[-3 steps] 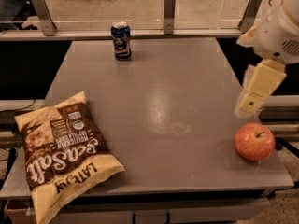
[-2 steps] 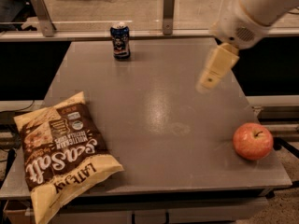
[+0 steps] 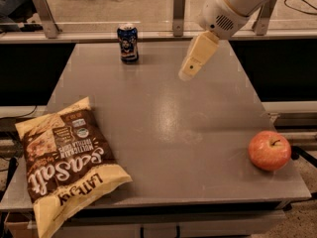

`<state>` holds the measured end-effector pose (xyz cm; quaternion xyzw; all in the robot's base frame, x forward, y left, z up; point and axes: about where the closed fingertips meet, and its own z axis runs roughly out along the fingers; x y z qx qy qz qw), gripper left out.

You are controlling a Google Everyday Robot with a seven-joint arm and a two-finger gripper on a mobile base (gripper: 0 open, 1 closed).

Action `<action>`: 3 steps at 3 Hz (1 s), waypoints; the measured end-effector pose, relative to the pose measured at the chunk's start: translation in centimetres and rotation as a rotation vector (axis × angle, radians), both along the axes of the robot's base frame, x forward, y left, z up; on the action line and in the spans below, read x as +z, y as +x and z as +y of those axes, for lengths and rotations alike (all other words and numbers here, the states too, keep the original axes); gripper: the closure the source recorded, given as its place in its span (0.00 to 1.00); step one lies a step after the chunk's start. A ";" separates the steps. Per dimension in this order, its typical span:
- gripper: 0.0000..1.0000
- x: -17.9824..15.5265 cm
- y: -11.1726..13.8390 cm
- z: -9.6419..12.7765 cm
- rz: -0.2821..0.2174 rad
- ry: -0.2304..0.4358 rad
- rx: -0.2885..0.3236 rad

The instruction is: Move pepsi can near brown chip bag

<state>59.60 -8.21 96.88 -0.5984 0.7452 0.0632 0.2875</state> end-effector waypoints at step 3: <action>0.00 -2.6 9.3 9.3 -0.023 0.300 0.000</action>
Offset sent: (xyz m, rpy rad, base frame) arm 0.1061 0.1032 -0.0257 0.3640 -0.0377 0.0182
